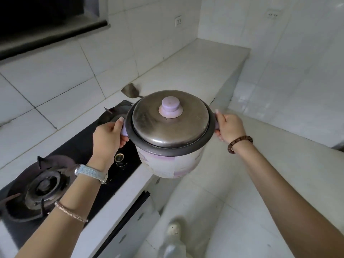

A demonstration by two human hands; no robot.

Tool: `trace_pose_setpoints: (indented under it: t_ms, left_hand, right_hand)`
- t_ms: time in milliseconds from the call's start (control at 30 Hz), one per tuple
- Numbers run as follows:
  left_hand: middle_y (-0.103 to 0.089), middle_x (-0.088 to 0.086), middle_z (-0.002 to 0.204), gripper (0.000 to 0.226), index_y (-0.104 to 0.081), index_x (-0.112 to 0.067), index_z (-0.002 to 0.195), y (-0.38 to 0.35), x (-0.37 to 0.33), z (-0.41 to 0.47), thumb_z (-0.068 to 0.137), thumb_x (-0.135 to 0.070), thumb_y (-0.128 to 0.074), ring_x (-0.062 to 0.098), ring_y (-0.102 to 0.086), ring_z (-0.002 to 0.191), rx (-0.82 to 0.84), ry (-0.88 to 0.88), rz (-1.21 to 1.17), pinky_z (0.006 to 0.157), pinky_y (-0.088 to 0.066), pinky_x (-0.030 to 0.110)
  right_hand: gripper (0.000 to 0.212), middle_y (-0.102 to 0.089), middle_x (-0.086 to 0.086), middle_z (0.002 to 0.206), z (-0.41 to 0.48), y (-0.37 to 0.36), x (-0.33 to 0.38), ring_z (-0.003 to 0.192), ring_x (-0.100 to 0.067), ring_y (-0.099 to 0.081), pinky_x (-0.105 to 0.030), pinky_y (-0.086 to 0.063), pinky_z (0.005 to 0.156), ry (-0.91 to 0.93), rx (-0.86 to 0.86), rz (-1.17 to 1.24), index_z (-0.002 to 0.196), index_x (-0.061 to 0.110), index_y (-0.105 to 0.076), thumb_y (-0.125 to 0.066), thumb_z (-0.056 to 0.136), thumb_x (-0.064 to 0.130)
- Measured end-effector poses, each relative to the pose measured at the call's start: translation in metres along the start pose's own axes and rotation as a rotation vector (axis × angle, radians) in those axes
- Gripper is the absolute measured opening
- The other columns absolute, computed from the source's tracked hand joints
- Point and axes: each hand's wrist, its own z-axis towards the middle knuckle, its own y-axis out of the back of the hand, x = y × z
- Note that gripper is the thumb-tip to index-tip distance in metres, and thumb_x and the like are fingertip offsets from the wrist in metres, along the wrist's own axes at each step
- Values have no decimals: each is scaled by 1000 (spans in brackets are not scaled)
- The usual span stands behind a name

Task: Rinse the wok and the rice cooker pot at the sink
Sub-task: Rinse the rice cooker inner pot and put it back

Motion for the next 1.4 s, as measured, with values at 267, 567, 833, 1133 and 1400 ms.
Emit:
trace_pose_setpoints:
  t_ms: [267,567,833,1133,1400]
  left_hand:
    - [-51,-3,39,50,-54,-11,54,-96,-21,65,99,-32,-50,11,-44,37,90,-4,9,47,-40,24]
    - [-51,-5,35,49,-54,-9,56,-186,-50,151,100,-31,-50,6,-42,30,181,-57,16,39,-39,18]
    - [-49,-6,34,49,-53,-11,55,-261,-80,193,100,-31,-50,6,-40,30,242,-61,-2,36,-35,14]
    - [-52,-4,39,50,-58,-9,55,-360,-106,214,99,-32,-51,4,-43,31,200,-82,75,38,-37,11]
    - [-51,-6,35,50,-54,-10,53,-435,-123,226,99,-30,-52,5,-41,31,99,8,10,38,-36,14]
  right_hand:
    - [60,-49,-6,47,72,31,-42,44,-19,-44,-29,-37,55,-43,-83,-22,48,13,-47,-32,104,29]
    - [44,-52,-6,59,172,57,-62,52,-20,-49,-25,-44,51,-190,-106,29,64,18,-45,-36,102,37]
    - [46,-57,-15,67,237,87,-86,66,-30,-56,-42,-51,71,-220,-158,12,62,16,-47,-36,101,38]
    - [46,-52,-7,59,326,136,-137,51,-20,-51,-28,-44,54,-214,-119,9,63,15,-47,-36,102,37]
    - [46,-53,-7,58,425,176,-162,47,-16,-53,-27,-43,53,-105,3,-79,62,16,-47,-35,102,36]
